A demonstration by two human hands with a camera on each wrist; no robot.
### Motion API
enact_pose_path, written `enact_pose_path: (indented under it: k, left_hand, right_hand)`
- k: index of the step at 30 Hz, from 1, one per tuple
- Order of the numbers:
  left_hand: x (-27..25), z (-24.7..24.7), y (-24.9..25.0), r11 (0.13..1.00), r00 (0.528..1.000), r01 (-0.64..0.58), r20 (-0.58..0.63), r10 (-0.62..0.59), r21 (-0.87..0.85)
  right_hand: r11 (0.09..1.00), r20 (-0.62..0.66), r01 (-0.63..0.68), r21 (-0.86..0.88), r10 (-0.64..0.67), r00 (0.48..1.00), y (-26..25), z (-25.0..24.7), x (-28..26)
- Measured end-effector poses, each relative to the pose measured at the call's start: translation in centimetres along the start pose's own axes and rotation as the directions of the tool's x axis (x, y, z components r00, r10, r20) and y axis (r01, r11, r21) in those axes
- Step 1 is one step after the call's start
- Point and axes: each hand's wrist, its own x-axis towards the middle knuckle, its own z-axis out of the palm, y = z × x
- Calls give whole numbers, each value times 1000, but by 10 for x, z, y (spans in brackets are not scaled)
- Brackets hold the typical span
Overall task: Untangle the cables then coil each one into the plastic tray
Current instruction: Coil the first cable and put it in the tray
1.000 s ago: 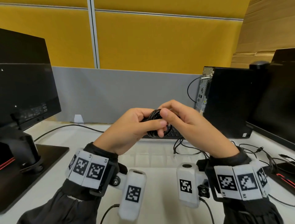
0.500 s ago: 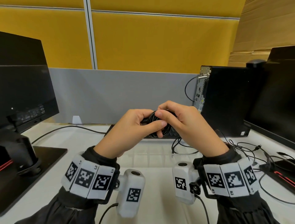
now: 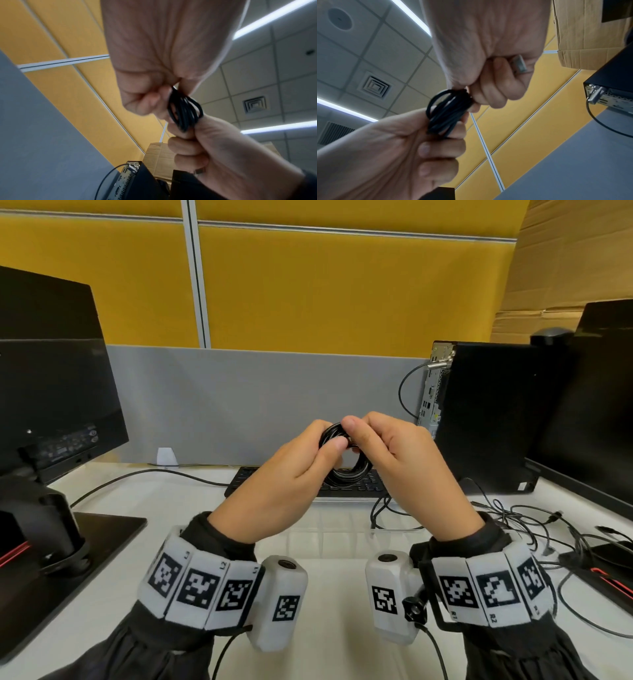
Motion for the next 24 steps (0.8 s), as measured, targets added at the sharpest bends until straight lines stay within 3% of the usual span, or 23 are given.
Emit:
enact_pose_path:
  k: [3, 6, 8, 10, 11, 13, 15, 18, 20, 24]
  left_hand:
    - [1, -5, -6, 977, 997, -13, -67, 28, 214]
    - [2, -11, -16, 943, 999, 33, -49, -18, 332]
    - [2, -11, -14, 962, 1000, 9, -4, -9, 273]
    - [1, -7, -9, 986, 999, -41, 39, 35, 163]
    - [0, -4, -5, 993, 998, -62, 38, 58, 104]
    - [-1, 2, 0, 995, 995, -100, -11, 100, -20]
    - [0, 9, 1, 982, 985, -156, -85, 147, -107]
    - [2, 14, -3, 965, 970, -204, -171, 176, -166]
    - [3, 13, -5, 967, 964, -204, -204, 172, -150]
    - [5, 9, -7, 979, 957, -194, -230, 176, -58]
  right_hand:
    - [1000, 115, -7, -23, 9, 993, -3, -7, -2]
    - [973, 163, 91, -214, -56, 985, 6, -16, -3]
    - [892, 8, 126, -435, -136, 991, 15, -15, -3]
    - [851, -182, 55, -522, -174, 968, 18, -11, -1]
    - [879, -239, 46, -475, -179, 954, 18, -9, 0]
    - [975, -289, 68, -212, -129, 949, 18, -9, 3]
    - [988, -220, -5, 151, 39, 975, 13, -8, 4]
    - [767, 5, -197, 611, 245, 969, 7, -2, 3]
    - [668, 77, -262, 696, 293, 953, 7, 1, 3]
    - [586, 143, -320, 744, 328, 934, 10, 4, 4]
